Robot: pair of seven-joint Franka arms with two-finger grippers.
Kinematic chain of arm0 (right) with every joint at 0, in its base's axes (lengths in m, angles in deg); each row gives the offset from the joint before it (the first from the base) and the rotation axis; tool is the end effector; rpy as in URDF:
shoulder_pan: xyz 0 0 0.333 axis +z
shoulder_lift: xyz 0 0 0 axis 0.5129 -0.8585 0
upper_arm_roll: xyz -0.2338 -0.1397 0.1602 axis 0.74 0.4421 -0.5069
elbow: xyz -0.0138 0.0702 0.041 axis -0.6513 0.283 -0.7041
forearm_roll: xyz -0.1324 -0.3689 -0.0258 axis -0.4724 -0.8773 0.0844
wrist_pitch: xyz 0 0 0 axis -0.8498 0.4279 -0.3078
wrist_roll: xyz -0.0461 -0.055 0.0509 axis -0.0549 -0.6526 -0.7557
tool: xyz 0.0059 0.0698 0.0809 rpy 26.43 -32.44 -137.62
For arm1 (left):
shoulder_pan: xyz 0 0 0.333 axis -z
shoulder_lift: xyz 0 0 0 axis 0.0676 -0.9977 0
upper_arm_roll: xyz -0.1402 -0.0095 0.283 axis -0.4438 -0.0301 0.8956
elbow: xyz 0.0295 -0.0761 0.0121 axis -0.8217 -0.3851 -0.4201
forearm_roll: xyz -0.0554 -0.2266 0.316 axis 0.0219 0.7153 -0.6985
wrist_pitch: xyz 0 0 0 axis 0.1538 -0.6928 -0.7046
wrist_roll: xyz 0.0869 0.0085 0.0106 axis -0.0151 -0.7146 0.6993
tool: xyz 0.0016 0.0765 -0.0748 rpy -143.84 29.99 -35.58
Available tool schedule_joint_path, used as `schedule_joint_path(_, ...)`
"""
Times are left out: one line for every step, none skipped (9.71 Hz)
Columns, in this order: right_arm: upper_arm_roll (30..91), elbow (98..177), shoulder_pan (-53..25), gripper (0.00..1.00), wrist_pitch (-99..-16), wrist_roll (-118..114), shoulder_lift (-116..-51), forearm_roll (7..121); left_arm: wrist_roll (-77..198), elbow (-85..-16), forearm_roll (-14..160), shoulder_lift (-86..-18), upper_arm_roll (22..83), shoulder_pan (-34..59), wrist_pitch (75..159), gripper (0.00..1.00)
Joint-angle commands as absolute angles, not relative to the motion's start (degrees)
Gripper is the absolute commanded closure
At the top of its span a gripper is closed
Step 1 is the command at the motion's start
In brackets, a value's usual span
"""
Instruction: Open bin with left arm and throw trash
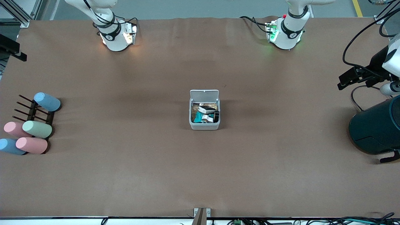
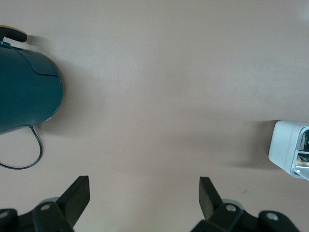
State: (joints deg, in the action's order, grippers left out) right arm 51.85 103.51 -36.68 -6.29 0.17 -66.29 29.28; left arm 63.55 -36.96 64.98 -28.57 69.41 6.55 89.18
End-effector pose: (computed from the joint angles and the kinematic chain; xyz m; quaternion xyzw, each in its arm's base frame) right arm 0.5297 -0.0241 0.7194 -0.9966 -0.0444 0.0637 0.0274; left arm 0.5631 -0.0415 0.6353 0.9988 0.0470 0.0053 0.0086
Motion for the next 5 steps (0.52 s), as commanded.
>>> schedule_joint_path(51.25,107.54,-36.57,0.00,-8.50,-0.72,-64.03,27.67,63.02,-37.19,64.39,-28.26,69.40,6.51,89.86,0.00)
schedule_joint_path(51.25,107.54,-36.39,0.00,-8.51,-0.72,-64.03,27.58,63.02,-37.19,64.39,-28.26,69.40,6.51,89.86,0.00)
schedule_joint_path(51.86,107.54,-36.04,0.00,-8.42,-0.63,-63.94,27.58,63.02,-37.19,64.39,-28.26,69.40,6.51,89.86,0.00)
schedule_joint_path(53.95,107.80,-34.30,0.00,-7.98,-0.63,-63.68,27.49,63.02,-37.19,64.39,-28.26,69.40,6.51,89.86,0.00)
schedule_joint_path(56.76,108.06,-31.67,0.00,-7.81,-0.72,-63.07,27.49,63.02,-37.19,64.39,-28.26,69.40,6.51,89.86,0.00)
